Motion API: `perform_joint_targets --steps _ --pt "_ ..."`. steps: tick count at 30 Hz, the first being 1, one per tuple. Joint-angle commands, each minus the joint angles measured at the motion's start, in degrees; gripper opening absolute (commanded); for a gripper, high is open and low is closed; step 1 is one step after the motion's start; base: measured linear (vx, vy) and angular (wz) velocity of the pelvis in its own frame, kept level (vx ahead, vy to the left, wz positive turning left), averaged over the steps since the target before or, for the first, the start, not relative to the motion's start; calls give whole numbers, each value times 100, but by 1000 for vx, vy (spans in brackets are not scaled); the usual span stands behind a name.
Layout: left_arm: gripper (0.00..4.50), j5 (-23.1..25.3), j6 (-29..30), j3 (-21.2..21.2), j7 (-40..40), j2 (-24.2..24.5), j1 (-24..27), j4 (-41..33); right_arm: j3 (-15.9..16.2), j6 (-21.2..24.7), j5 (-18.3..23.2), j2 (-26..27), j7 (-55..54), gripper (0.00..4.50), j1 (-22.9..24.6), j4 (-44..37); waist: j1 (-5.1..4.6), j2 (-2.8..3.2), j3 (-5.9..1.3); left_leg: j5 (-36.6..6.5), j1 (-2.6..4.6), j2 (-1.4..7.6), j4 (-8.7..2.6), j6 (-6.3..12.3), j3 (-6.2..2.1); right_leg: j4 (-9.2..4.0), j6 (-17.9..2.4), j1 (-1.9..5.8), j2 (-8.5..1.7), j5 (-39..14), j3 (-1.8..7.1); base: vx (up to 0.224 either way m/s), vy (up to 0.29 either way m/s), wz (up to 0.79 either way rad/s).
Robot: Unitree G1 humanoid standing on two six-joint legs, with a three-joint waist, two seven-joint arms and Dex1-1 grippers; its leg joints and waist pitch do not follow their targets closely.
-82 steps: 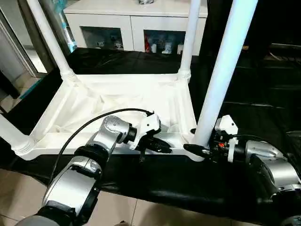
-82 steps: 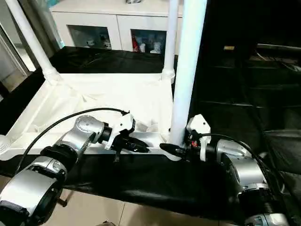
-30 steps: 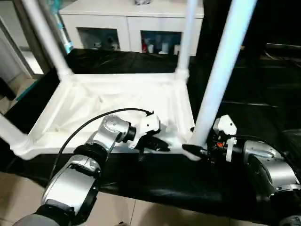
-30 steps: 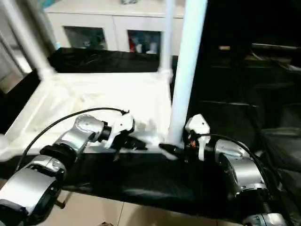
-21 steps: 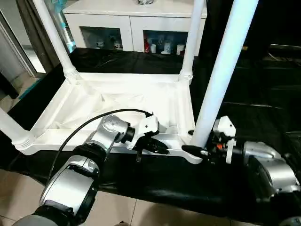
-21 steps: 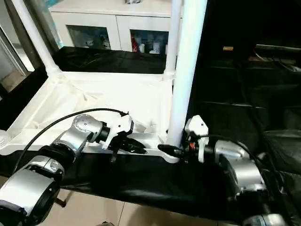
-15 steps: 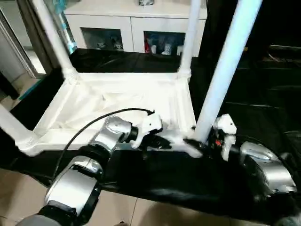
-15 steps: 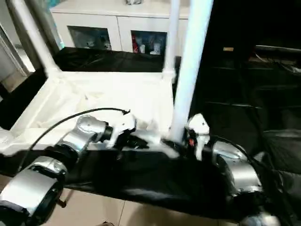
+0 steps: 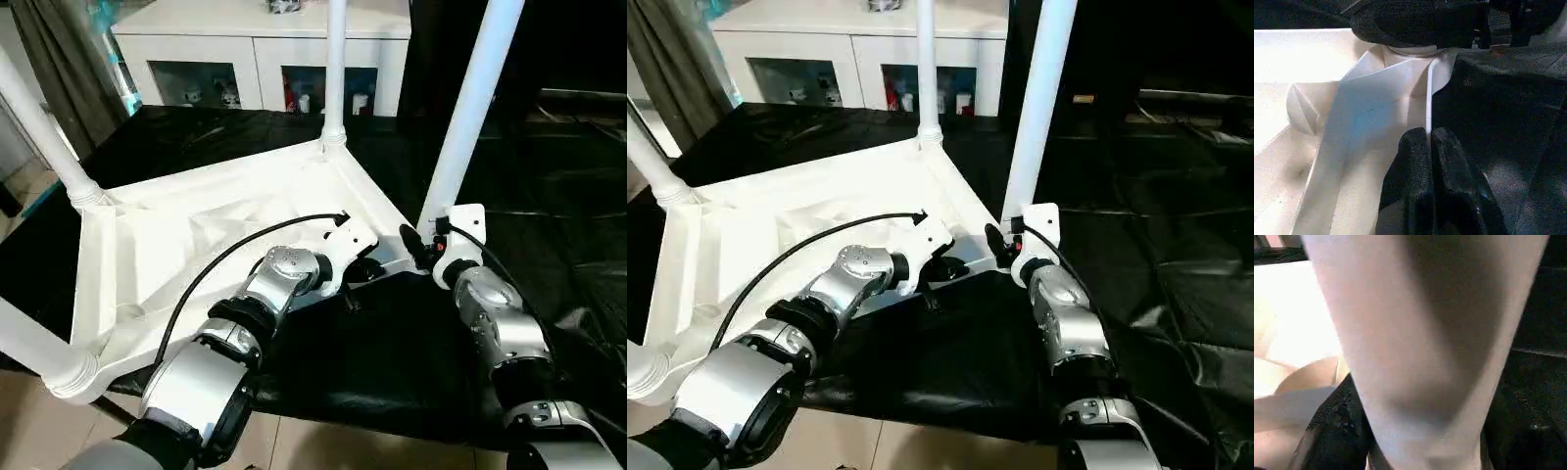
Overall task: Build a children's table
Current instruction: Rotate leg to tighten
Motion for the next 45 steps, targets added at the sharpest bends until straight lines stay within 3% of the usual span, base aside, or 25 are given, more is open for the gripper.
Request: perform_joint_targets --steps 1,3,4,8,11,14,17,23,26,28,31,33,34,35,38,39,41,44,45 --pt "0 -60 -74 45 56 -120 -149 -64 552 59 -117 186 642 324 158 27 -7 -130 -331 -860 46 451 -388 636 -251 -438 -1079 286 -595 -1288 378 0 0 0" --pt "0 -37 -113 -6 -180 -27 -106 -56 602 28 46 21 1102 334 211 -128 -10 -128 -324 -855 31 458 -389 685 -253 -437 -1084 294 -607 -1257 385 0 0 0" --pt "0 -35 -117 -9 -195 -21 -103 -56 609 26 53 10 1134 364 215 -139 -10 -138 -329 -840 27 451 -381 728 -253 -430 -1084 311 -602 -1224 380 0 0 0" --pt "0 -41 -299 -106 -1031 230 49 -160 965 -4 238 -614 2623 364 604 -771 23 -154 -321 -761 9 454 -365 888 -241 -423 -1065 319 -593 -1134 376 0 0 0" --pt "0 -73 -414 -143 -1453 335 122 -229 1025 109 385 -855 3179 364 779 -1052 49 -149 -325 -708 -10 480 -357 1000 -241 -406 -1065 318 -588 -1105 364 0 0 0" --pt "0 -200 -664 -255 -2642 671 359 -496 1037 404 717 -1408 4125 364 1076 -1584 82 -146 -324 -787 2 494 -364 973 -247 -421 -1067 311 -593 -1267 363 0 0 0" --pt "0 -259 -683 -266 -3161 888 459 -630 1003 535 886 -1640 4485 364 1169 -1793 117 -128 -327 -863 21 521 -379 937 -249 -418 -1067 296 -596 -1330 376 0 0 0" --pt "0 -274 -695 -258 -3641 1186 512 -722 1042 693 937 -1793 4871 364 1235 -1937 188 -117 -329 -885 47 547 -399 740 -249 -392 -1147 263 -605 -1209 390 0 0 0" --pt "0 -299 -658 -252 -3697 1220 531 -776 1065 790 986 -1798 4946 332 1258 -2004 214 -131 -330 -827 39 538 -394 703 -247 -381 -1168 277 -624 -1115 397 0 0 0" --pt "0 -319 -631 -245 -3727 1231 552 -829 1090 861 1032 -1803 4984 332 1269 -2054 228 -147 -330 -767 31 531 -389 710 -241 -380 -1153 278 -624 -1102 397 0 0 0" --pt "0 -341 -613 -221 -3709 1216 575 -875 1127 922 1064 -1788 5001 296 1283 -2099 262 -134 -334 -700 36 538 -385 729 -243 -373 -1123 272 -625 -1096 397 0 0 0" --pt "0 -321 -623 -160 -3413 1119 555 -805 1106 930 1017 -1677 4867 287 1298 -2048 267 -134 -331 -727 41 533 -388 707 -241 -388 -1102 267 -620 -1170 392 0 0 0" --pt "0 -294 -641 -142 -3239 1081 537 -765 1083 882 967 -1629 4771 287 1297 -1989 261 -177 -324 -759 39 531 -393 681 -239 -401 -1075 269 -619 -1255 392 0 0 0" --pt "0 -250 -646 -125 -2983 1033 507 -707 1037 823 890 -1548 4562 271 1279 -1874 268 -157 -318 -795 47 524 -392 641 -240 -410 -1046 261 -625 -1389 391 0 0 0" --pt "0 -139 -521 -60 -2179 886 399 -536 904 609 538 -1281 3656 252 1155 -1427 212 -146 -301 -988 85 507 -416 429 -251 -471 -960 218 -617 -1800 385 0 0 0" --pt "0 -166 -415 52 -1644 716 321 -438 763 602 355 -1039 2873 251 1048 -1097 202 -158 -290 -1041 77 492 -426 390 -256 -495 -908 239 -613 -1952 379 0 0 0" --pt "0 -184 -360 94 -1434 620 285 -406 682 627 304 -913 2489 247 997 -958 138 -159 -281 -1108 85 491 -438 305 -268 -512 -886 226 -616 -2037 383 0 0 0" --pt "0 -165 -184 159 -747 343 168 -299 386 720 240 -515 1368 246 824 -587 68 -160 -289 -1034 68 476 -431 356 -267 -514 -891 242 -613 -1951 390 0 0 0" --pt "0 -162 -157 167 -640 302 149 -279 335 733 233 -452 1201 246 796 -530 60 -113 -298 -1036 87 488 -432 326 -274 -494 -922 223 -615 -1897 397 0 0 0"
